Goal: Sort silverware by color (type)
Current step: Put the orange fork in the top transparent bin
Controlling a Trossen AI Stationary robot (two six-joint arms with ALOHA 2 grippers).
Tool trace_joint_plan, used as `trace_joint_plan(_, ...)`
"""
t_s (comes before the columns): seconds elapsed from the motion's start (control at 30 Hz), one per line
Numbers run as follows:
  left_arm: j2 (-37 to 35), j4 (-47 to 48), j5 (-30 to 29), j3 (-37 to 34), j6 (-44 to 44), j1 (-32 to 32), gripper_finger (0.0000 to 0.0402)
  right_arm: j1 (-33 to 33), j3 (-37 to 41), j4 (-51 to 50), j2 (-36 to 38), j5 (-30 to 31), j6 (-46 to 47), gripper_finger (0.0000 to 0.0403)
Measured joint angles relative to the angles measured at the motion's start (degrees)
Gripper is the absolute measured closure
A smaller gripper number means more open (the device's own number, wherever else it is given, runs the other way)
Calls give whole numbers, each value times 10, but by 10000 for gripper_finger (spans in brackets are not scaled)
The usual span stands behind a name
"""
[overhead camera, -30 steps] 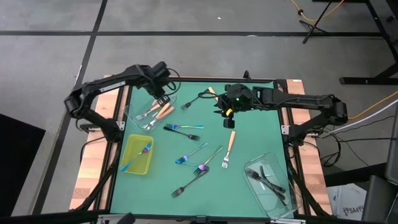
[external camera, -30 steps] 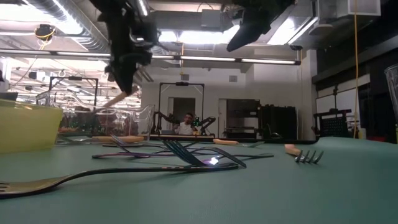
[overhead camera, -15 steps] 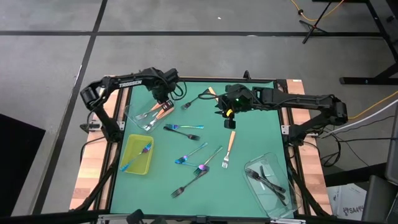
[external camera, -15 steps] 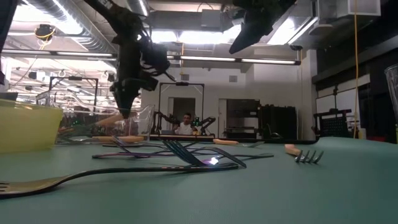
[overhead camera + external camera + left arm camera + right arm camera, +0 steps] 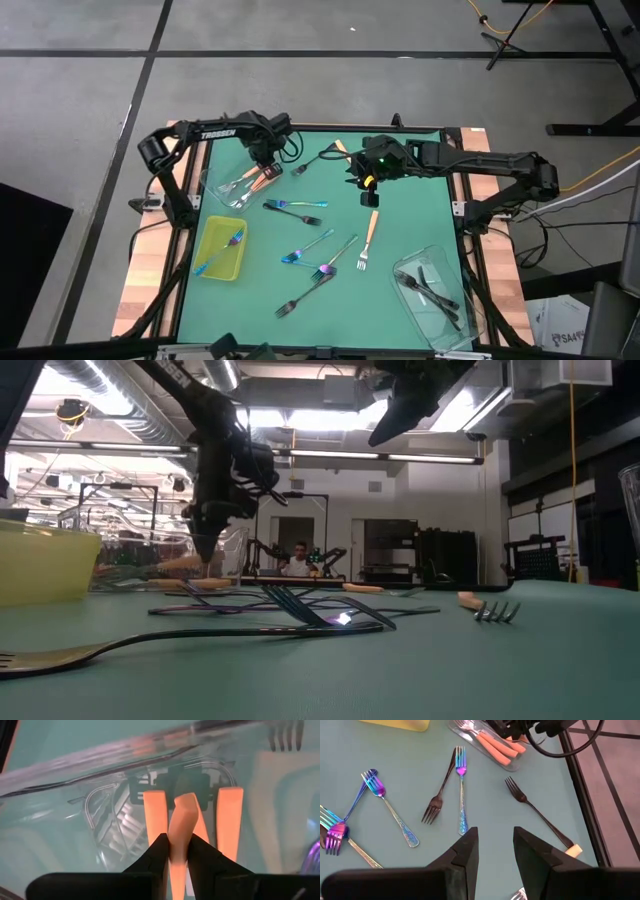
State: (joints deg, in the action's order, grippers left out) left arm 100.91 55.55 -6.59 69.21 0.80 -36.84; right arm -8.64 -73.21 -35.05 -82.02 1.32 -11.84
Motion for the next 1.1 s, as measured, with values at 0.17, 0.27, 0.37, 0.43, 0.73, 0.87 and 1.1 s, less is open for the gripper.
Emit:
trace_joint_plan(0.17,9,-8,-2,0,0,0,355,0,0,0,0,0,0,290)
trace_joint_plan(0.27,16,-14,-2,0,0,0,355,0,0,0,0,0,0,290)
trace_joint_plan(0.37,21,-16,-2,0,1,0,353,0,0,0,0,0,0,290)
trace_joint_plan(0.43,23,-25,-4,0,1,2,350,0,0,0,0,0,0,290)
trace_joint_plan(0.73,24,-35,-8,0,1,2,344,0,0,1,0,0,0,290)
trace_joint_plan(0.87,24,-40,-8,0,2,2,344,0,0,1,0,0,0,290)
trace_joint_plan(1.1,24,-41,-8,0,2,2,340,0,0,2,0,0,0,290)
